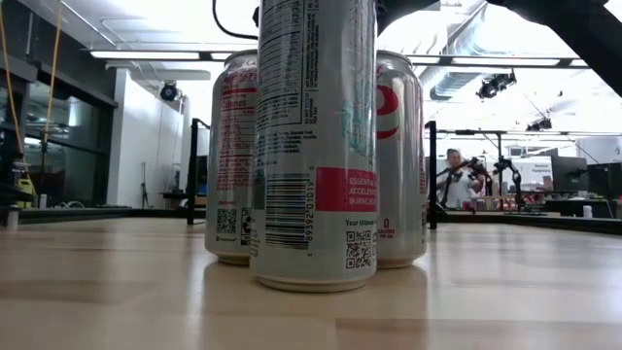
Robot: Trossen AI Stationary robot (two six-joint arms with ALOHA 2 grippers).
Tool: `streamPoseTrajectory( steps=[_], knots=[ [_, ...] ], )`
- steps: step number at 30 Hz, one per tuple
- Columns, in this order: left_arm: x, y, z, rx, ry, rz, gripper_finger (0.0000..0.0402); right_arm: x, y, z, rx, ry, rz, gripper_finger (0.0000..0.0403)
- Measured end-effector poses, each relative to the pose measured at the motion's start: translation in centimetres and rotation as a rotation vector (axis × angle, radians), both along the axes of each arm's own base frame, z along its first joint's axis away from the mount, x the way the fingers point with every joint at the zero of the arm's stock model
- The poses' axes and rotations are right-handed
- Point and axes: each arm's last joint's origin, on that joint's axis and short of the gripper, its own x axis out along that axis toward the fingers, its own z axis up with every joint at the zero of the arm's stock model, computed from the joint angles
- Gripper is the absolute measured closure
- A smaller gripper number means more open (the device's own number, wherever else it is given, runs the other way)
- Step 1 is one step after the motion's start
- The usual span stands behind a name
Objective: Place canned beverage on shelf
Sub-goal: Put the top white soda can aligned with the other white soda can on the shelf
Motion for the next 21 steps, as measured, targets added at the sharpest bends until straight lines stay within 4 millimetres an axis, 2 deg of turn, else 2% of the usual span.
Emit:
streamPoseTrajectory(
  steps=[5, 10, 17, 21],
  knots=[
    [0.0, 0.0, 0.0, 0.001, 0.001, 0.0, 0.003, -0.4, -0.4, 0.8, -0.023, 0.132, 0.192, 0.0169],
    [0.0, 0.0, 0.0, 0.001, 0.004, 0.0, 0.003, -1.8, -2.1, 2.2, -0.013, 0.233, 0.382, 0.0169],
    [0.0, 0.0, -0.1, 0.001, 0.007, 0.001, 0.003, -3.9, -5.9, 4.3, 0.069, 0.144, 0.617, 0.0169],
    [0.0, 0.0, -0.1, 0.001, 0.007, 0.001, 0.003, -4.0, -7.0, 5.0, 0.089, 0.042, 0.755, 0.0169]
  ],
)
